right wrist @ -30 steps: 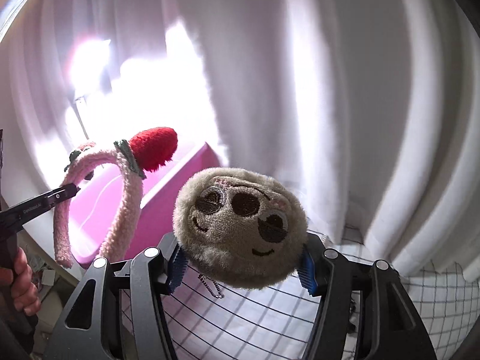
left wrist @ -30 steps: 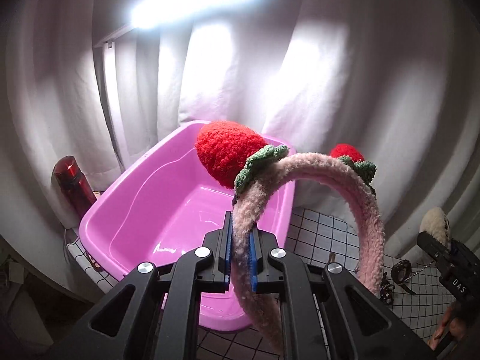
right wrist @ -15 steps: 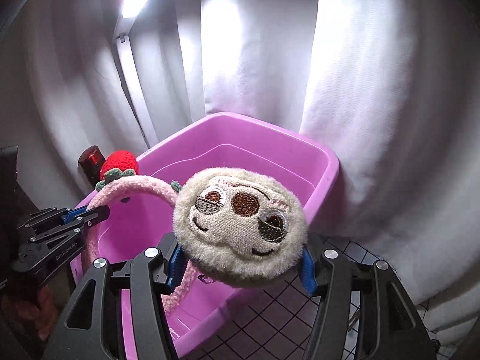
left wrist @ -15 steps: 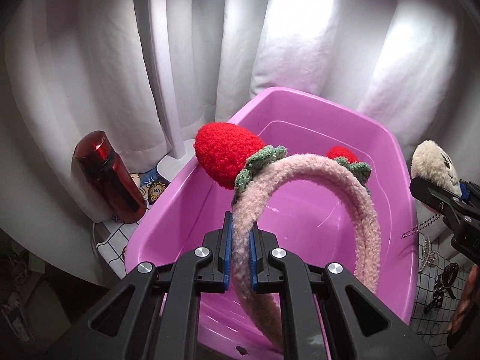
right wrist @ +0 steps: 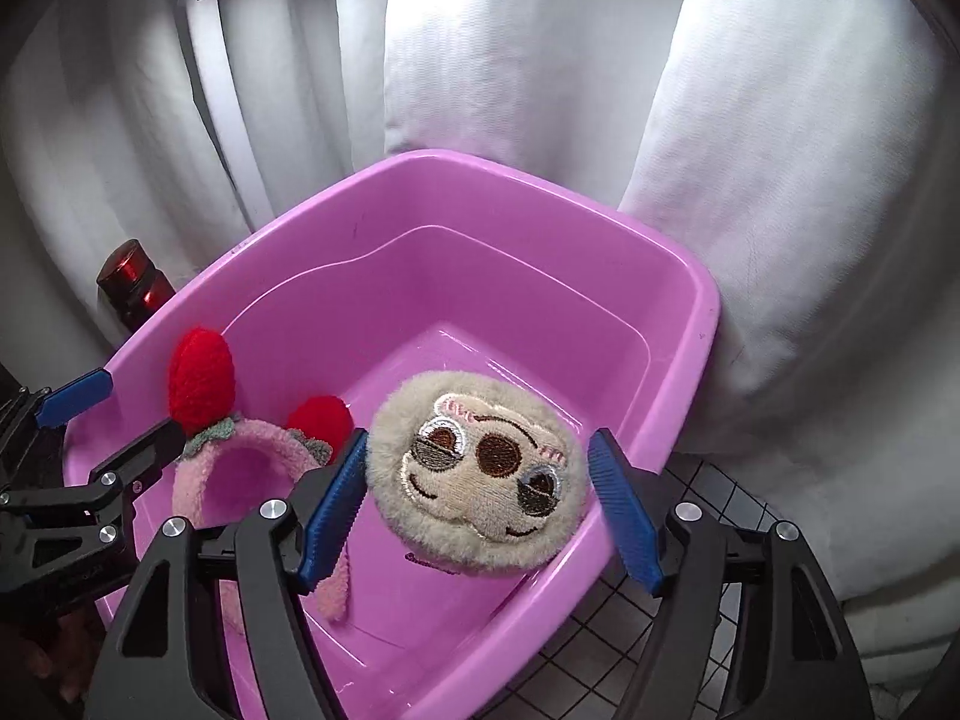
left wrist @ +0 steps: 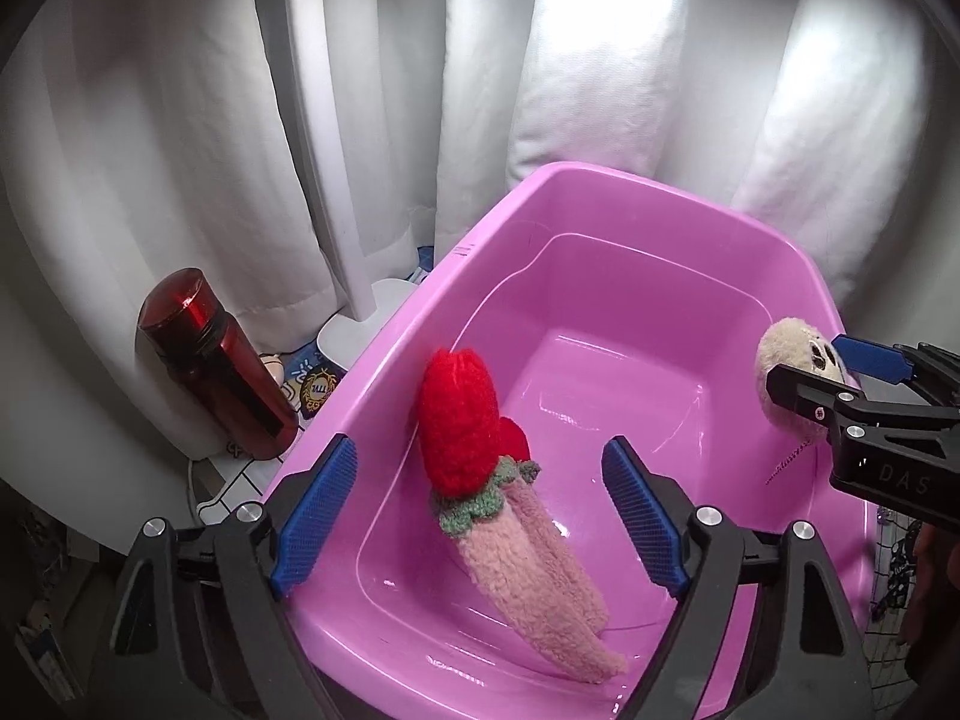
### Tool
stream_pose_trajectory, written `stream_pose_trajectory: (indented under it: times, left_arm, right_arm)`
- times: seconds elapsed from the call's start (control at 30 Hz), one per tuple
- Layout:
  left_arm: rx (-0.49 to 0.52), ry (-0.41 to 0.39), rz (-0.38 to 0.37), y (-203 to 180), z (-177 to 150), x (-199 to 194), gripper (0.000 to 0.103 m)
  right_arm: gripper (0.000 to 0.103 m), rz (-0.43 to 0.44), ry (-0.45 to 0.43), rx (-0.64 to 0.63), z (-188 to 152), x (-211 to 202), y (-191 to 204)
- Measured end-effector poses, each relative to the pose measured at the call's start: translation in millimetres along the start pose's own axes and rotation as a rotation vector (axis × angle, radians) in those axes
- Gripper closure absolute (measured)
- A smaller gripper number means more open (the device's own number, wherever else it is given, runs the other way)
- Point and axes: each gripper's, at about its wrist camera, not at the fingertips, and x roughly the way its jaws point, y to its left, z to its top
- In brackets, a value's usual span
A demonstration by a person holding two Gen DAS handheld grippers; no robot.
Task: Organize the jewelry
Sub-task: 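Carry the headband and plush keychain into the pink tub and open both tools, then withdraw both tools from the tub back over the table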
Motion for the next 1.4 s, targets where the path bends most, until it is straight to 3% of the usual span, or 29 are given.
stream_pose_trajectory:
  times: [0.3, 0.9, 1.4]
  left_arm:
    - [-0.027, 0.021, -0.004, 6.4, -4.0, -4.2, 0.02]
    - [-0.074, -0.016, -0.014, 6.1, -13.7, -41.4, 0.013]
    - [-0.036, -0.019, -0.07, -39.4, -32.0, -74.2, 0.007]
  right_arm:
    - [0.029, -0.017, -0.031, 0.011, -1.4, -7.5, -3.6]
    - [0.029, -0.027, -0.071, 0.056, -27.4, -38.5, -3.9]
    - [0.029, -0.074, -0.094, 0.139, -86.5, -84.9, -40.3]
